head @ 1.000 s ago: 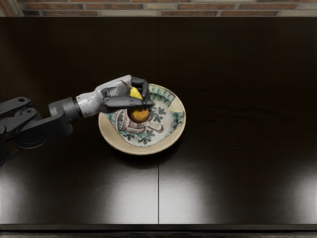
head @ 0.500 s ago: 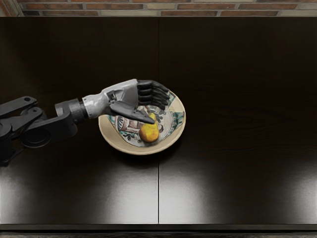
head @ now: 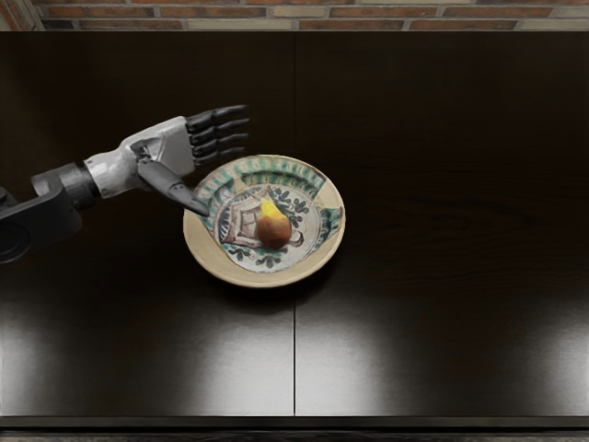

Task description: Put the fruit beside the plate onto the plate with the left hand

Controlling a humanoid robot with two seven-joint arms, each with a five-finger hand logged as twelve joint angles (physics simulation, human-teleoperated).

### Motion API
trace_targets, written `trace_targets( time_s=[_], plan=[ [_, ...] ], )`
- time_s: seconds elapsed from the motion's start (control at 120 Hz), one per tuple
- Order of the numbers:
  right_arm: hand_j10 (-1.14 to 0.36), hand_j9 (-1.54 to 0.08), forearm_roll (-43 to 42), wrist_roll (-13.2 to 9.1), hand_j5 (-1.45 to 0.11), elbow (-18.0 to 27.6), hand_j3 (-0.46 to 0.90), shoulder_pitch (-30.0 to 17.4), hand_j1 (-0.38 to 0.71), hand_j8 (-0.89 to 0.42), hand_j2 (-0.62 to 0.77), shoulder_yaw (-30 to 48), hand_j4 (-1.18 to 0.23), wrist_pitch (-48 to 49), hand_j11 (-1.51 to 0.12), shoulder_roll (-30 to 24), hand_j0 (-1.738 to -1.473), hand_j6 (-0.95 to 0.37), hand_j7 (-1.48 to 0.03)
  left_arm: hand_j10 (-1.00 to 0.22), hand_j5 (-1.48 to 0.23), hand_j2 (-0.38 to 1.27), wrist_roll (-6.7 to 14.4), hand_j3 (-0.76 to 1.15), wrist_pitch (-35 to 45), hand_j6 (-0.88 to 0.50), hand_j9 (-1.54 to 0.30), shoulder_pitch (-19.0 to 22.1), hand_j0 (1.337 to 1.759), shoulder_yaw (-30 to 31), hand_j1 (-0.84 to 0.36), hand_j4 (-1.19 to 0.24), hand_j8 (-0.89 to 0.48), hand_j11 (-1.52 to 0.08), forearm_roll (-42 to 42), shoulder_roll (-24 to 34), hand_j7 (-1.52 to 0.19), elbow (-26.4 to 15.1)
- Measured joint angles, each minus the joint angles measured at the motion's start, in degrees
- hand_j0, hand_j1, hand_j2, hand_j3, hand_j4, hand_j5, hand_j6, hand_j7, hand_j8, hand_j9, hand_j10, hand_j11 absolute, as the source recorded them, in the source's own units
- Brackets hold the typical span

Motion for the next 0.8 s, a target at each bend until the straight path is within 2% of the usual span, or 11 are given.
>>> trace_targets(
  time_s=[0.083,0.217,0.433,0.617,0.8],
  plan=[
    [-0.02,-0.03,0.00,0.00,-0.03,0.00,0.00,0.00,-0.32,-0.02,0.00,0.01,-0.02,0.00,-0.03,0.00,-1.658,-0.02,-0.03,-0.04,-0.06,0.01,0.88,0.00,0.00,-0.04,-0.06,-0.84,1.658,1.20,0.30,-0.04,-0.04,-0.06,-0.57,2.88,-0.06,-0.20],
    [-0.02,-0.03,0.00,0.00,-0.03,-0.01,0.00,0.00,-0.32,-0.02,0.00,0.00,-0.02,0.00,-0.03,0.00,-1.658,-0.02,-0.03,-0.03,-0.04,0.01,1.55,0.00,0.00,-0.03,-0.04,-5.28,1.658,6.35,0.31,-0.03,-0.03,-0.04,-2.54,7.70,-0.04,-0.36],
    [-0.02,-0.03,0.00,0.00,-0.03,-0.02,0.00,0.00,-0.32,-0.02,0.00,0.01,-0.02,0.00,-0.03,0.00,-1.658,-0.02,-0.03,-0.02,-0.03,0.01,1.84,0.00,0.01,-0.02,-0.03,-6.91,1.658,11.06,0.32,-0.02,-0.02,-0.03,-3.97,12.18,-0.03,-0.36],
    [-0.02,-0.03,0.00,0.00,-0.03,-0.02,0.00,0.00,-0.32,-0.02,0.00,-0.01,-0.02,0.00,-0.03,0.00,-1.658,-0.02,-0.03,-0.02,-0.03,0.01,1.89,0.00,0.01,-0.02,-0.03,-9.24,1.658,13.75,0.33,-0.02,-0.02,-0.03,-4.10,13.51,-0.03,-0.20],
    [-0.02,-0.03,0.00,0.00,-0.03,-0.01,0.00,0.00,-0.32,-0.02,0.00,0.01,-0.02,0.00,-0.03,0.00,-1.658,-0.02,-0.03,-0.02,-0.02,0.01,1.89,0.00,0.01,-0.02,-0.02,-9.39,1.658,14.44,0.33,-0.02,-0.02,-0.02,-4.03,13.57,-0.02,0.08]
  ],
)
